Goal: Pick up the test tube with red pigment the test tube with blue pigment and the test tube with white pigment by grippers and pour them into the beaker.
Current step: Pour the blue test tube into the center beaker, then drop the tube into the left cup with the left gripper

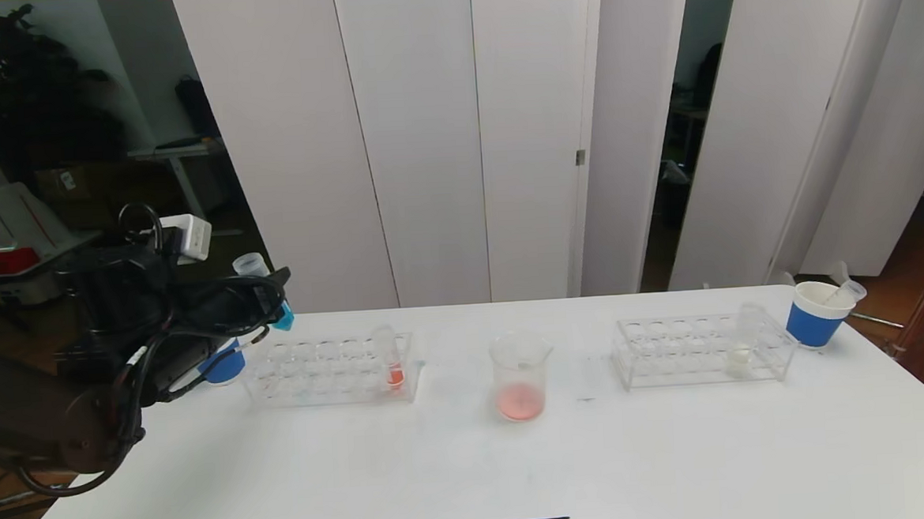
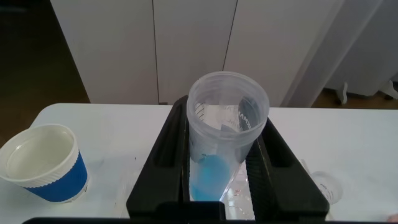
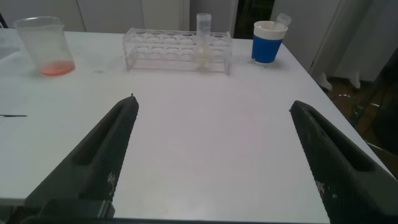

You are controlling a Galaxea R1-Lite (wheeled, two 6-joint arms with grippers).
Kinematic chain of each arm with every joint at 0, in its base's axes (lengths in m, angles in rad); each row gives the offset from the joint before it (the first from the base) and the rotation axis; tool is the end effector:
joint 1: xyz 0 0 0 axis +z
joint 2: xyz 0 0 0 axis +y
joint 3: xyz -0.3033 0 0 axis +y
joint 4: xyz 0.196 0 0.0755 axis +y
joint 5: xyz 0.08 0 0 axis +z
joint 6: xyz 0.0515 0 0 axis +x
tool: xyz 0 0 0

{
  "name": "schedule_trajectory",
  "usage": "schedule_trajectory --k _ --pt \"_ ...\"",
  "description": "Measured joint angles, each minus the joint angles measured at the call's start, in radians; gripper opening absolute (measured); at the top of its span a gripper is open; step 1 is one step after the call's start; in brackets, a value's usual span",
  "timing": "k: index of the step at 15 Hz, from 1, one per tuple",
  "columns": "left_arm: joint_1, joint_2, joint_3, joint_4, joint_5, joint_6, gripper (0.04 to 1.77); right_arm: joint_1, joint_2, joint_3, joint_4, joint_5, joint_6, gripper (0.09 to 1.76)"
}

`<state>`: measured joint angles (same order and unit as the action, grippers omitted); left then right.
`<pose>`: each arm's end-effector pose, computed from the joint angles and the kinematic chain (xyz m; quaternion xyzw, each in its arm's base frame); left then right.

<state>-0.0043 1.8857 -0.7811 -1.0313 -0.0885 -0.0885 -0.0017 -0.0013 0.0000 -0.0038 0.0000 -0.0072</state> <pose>0.3804 -0.0062 0.1376 -0.0457 0.0386 -0.0447 0.9972 0.0241 0.0000 0.0760 -0.0036 -0.0025 -0.0009 1.0000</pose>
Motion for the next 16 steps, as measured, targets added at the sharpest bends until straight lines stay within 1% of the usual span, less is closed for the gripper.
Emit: schedule_trajectory --k 1,2,4,5,6,9,12,14,16 --pt "-0.003 -0.037 -0.028 0.044 -0.042 0.001 0.59 0.000 0.000 0.000 0.000 0.000 0.000 1.75" --pt "-0.007 -0.069 -0.053 0.086 -0.120 0.002 0.59 0.000 0.000 0.000 0.000 0.000 0.000 1.75" --pt "-0.012 -0.116 -0.097 0.139 -0.326 0.023 0.59 0.000 0.000 0.000 0.000 0.000 0.000 1.75" --pt "-0.019 -0.127 -0.114 0.150 -0.411 0.053 0.59 0.000 0.000 0.000 0.000 0.000 0.000 1.75" --pt "-0.036 -0.127 -0.133 0.153 -0.440 0.089 0.59 0.000 0.000 0.000 0.000 0.000 0.000 1.75" --pt "-0.117 -0.070 -0.174 0.133 -0.447 0.208 0.59 0.000 0.000 0.000 0.000 0.000 0.000 1.75" --pt "-0.209 0.013 -0.214 0.078 -0.447 0.303 0.59 0.000 0.000 0.000 0.000 0.000 0.000 1.75" --pt "-0.254 0.069 -0.249 0.060 -0.446 0.363 0.59 0.000 0.000 0.000 0.000 0.000 0.000 1.75" --pt "-0.298 0.126 -0.280 0.026 -0.445 0.461 0.59 0.000 0.000 0.000 0.000 0.000 0.000 1.75"
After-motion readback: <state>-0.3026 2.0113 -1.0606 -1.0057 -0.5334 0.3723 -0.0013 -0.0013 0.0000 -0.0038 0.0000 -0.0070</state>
